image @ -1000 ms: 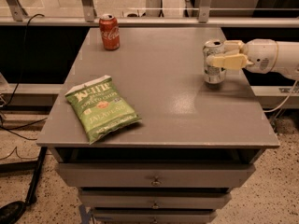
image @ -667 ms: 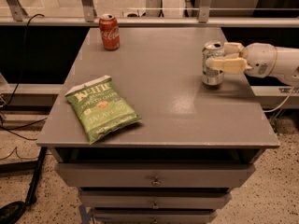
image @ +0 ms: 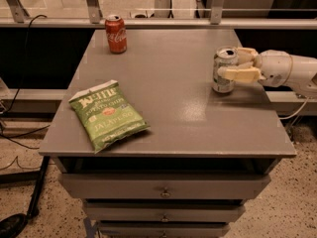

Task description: Place 7up can upright

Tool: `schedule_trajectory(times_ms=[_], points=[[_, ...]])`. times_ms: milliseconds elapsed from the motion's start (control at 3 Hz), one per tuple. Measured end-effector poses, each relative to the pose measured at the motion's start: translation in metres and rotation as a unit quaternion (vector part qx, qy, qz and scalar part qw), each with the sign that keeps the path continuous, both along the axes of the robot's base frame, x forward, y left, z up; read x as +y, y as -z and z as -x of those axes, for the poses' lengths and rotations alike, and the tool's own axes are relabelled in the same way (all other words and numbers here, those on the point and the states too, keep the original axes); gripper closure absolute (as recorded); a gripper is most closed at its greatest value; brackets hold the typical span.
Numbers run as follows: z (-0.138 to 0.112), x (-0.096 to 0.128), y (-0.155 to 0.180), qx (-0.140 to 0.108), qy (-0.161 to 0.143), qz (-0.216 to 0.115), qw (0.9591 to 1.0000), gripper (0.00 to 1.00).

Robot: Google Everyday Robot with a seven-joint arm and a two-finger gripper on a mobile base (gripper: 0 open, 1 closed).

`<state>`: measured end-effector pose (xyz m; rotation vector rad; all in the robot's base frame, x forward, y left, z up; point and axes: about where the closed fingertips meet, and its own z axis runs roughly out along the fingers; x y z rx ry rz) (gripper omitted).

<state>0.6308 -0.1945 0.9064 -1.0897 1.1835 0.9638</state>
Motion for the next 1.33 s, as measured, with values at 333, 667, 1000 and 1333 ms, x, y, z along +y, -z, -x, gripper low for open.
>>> schedule_trajectory(times_ms=[333, 667, 1000, 1333], points=[[0.002, -0.003, 0.005, 0.001, 0.002, -0.002, 1.0, 0.28], [0.003, -0.008, 0.012, 0.012, 0.009, -0.001, 0.9999, 0.04], [0.006, -0.03, 0.008, 0.014, 0.034, 0.025, 0.999, 0.0], [0.012, -0.072, -0.011, -0.002, 0.079, 0.063, 0.9949, 0.0]])
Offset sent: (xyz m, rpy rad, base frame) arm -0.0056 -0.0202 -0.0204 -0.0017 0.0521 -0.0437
